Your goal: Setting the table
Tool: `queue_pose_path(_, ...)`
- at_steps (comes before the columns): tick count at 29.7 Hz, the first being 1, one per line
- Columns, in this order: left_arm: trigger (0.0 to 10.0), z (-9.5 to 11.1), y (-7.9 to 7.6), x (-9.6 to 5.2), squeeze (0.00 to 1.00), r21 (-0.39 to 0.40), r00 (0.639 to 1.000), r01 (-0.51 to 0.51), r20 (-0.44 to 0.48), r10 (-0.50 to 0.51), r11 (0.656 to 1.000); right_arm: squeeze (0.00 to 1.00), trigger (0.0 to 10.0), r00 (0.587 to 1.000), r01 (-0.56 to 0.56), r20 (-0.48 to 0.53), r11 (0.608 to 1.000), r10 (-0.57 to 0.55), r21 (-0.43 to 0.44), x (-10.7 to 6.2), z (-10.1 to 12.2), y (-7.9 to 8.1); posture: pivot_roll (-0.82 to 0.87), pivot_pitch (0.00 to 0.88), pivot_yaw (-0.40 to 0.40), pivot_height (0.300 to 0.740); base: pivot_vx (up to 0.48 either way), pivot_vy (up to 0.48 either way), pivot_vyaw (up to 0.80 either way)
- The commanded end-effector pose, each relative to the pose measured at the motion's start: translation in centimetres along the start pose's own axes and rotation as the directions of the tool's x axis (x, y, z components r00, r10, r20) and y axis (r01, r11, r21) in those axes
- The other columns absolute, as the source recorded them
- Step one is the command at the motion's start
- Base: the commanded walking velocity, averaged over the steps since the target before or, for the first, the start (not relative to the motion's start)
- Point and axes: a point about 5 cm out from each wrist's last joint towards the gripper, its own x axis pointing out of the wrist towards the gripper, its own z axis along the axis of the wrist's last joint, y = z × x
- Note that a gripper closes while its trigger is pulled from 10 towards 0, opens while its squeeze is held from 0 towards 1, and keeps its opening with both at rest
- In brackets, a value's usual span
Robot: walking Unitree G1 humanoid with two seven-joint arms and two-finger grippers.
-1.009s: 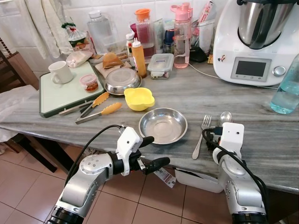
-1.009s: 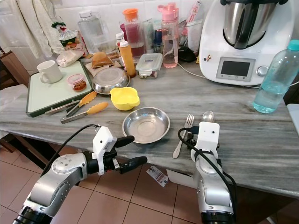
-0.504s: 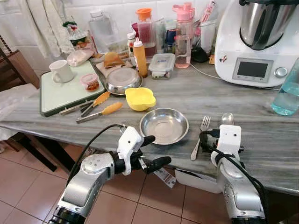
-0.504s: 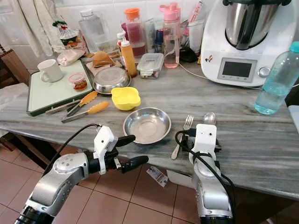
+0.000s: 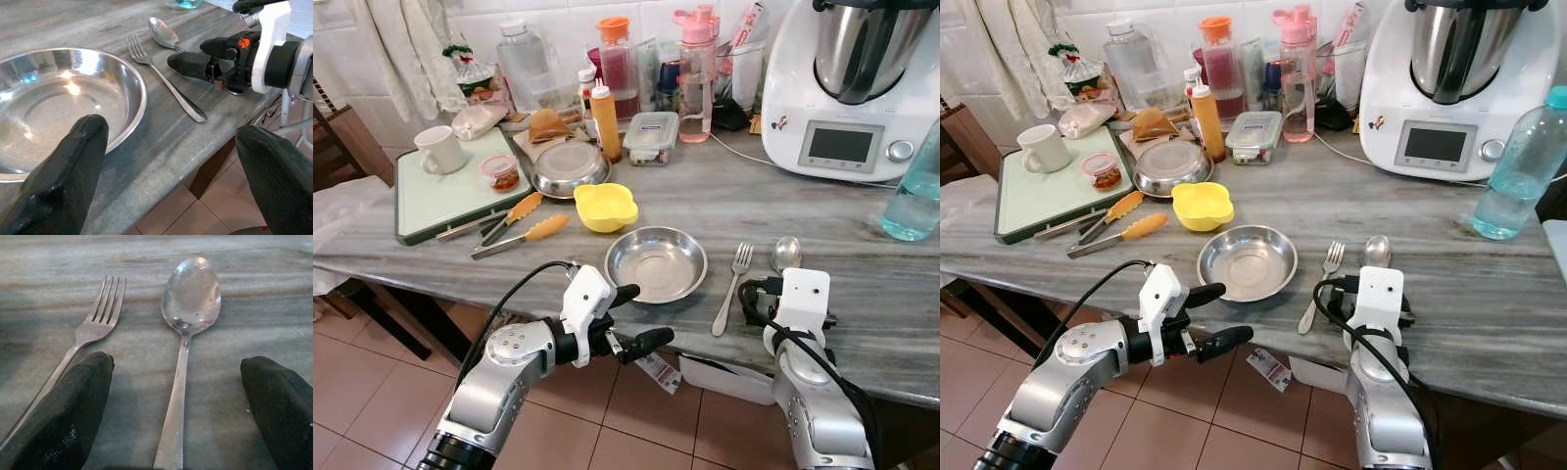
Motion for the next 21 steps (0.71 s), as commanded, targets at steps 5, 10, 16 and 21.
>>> queue_pose_path(5, 10.0, 0.31, 0.13, 0.13, 0.00, 0.028, 1.000, -0.001, -0.009, 0.001, 1.000, 0.00, 4.1, 0.998, -0.002, -0.069, 1.000, 0.002, 0.002, -0.30, -1.22, 0.03, -0.16, 0.000, 0.117, 0.740, 0.000, 0.000, 0.00)
queue_pose_path(10, 10.0, 0.31, 0.08, 0.22, 0.00, 0.029, 1.000, 0.002, -0.010, -0.001, 1.000, 0.00, 0.0, 0.996, -0.008, -0.089, 1.000, 0.008, 0.007, -0.31, -1.41, 0.16, -0.16, 0.000, 0.116, 0.740, 0.000, 0.000, 0.00)
queue_pose_path(16, 10.0, 0.21, 0.02, 0.19, 0.00, 0.029, 1.000, 0.001, -0.015, 0.000, 1.000, 0.00, 4.8, 0.995, -0.009, -0.098, 1.000, 0.010, 0.009, -0.56, -1.71, 0.16, -0.16, 0.000, 0.115, 0.740, 0.000, 0.000, 0.00)
queue_pose_path(21, 10.0, 0.12, -0.03, 0.18, 0.00, 0.029, 1.000, 0.000, -0.016, 0.000, 1.000, 0.00, 10.0, 0.996, -0.019, -0.090, 1.000, 0.020, 0.013, -0.69, -1.63, 0.29, -0.16, 0.000, 0.113, 0.740, 0.000, 0.000, 0.00)
